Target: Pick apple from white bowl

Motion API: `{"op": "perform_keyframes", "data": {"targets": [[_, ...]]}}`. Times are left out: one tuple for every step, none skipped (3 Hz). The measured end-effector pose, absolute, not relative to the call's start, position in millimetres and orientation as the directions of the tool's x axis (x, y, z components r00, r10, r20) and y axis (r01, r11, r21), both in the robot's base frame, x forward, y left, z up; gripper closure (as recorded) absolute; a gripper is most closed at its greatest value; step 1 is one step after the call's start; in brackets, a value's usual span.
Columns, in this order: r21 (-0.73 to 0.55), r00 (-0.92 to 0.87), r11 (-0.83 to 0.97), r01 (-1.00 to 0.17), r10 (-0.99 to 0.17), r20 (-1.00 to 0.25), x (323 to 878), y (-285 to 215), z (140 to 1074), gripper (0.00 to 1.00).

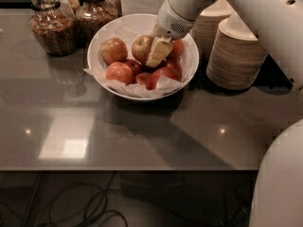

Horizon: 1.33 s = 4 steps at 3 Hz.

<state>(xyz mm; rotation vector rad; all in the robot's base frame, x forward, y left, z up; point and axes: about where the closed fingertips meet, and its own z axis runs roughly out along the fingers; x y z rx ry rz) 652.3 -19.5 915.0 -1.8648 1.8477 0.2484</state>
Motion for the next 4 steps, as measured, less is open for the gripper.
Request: {"op": "perform_keyframes", "data": {"targets": [[-0.253, 0.132, -0.004, -0.967, -0.86, -0.492, 633.8, -22.0, 969.2, 1.0], [-0.283, 0.19, -0.041, -0.958, -0.83, -0.524, 611.8, -33.2, 1022.3, 1.0], [-0.283, 0.19, -0.041, -0.958, -0.83, -0.524, 611.8, -33.2, 1022.3, 1.0], [-0.274, 0.173, -0.03, -0.961, -0.838, -0.518, 618.7, -32.2, 1007.6, 0.82]]}}
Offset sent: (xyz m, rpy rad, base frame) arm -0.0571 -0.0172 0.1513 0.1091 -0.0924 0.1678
